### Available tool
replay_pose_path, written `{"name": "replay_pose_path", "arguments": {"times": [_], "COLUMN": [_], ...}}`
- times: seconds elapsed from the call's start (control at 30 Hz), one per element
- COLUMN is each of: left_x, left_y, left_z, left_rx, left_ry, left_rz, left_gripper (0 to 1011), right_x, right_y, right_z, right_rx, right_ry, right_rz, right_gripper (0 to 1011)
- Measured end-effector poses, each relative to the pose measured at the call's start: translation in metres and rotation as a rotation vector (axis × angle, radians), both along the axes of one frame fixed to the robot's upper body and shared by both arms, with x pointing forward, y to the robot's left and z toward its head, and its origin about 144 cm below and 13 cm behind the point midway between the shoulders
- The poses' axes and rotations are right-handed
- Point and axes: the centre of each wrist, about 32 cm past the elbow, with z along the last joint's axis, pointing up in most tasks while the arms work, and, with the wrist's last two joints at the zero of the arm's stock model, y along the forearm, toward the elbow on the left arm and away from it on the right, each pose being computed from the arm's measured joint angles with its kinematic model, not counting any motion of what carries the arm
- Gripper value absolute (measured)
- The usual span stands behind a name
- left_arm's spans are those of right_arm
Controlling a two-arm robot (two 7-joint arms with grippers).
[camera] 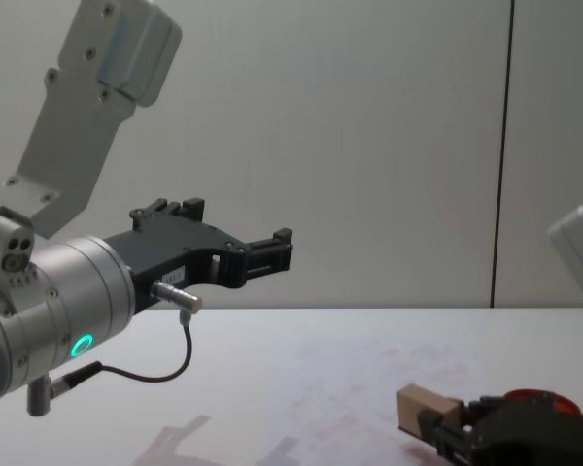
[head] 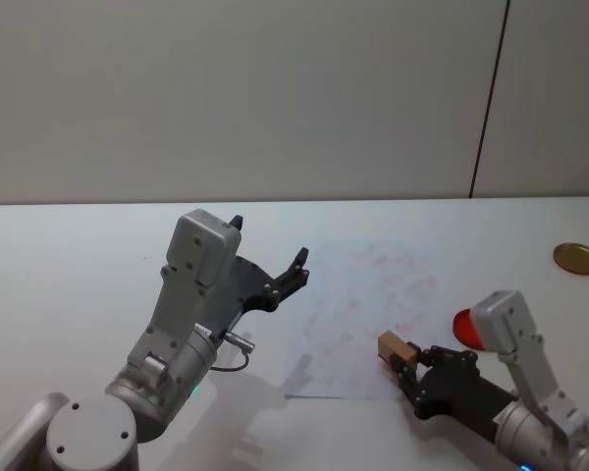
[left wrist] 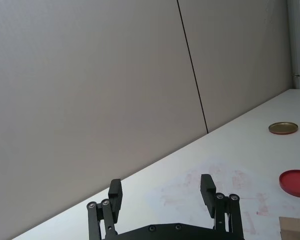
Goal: Use the one hand to pick up the stamp and affix it onto the A4 paper.
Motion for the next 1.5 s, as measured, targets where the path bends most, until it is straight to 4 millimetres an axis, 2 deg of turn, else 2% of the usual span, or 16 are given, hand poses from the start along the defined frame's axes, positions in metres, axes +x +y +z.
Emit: {"name": "replay_pose_path", "arguments": {"times": [1.13,1.5], "left_x": [0.0,0.0], "left_y": [0.0,0.0], "left_z": [0.0,0.0], "left_rx": [0.0,0.0], "left_ry": [0.0,0.0], "left_rz": [0.0,0.0], "left_gripper": [993,993], "right_x": [0.009,0.01], "right_y": [-0.002,-0.005], "right_z": [-0.003,-0.001], "right_rx": [-0.063,-0.033], "right_ry": [0.066,0.073], "right_rz": [0.016,0.004], "right_gripper": [218,218]}}
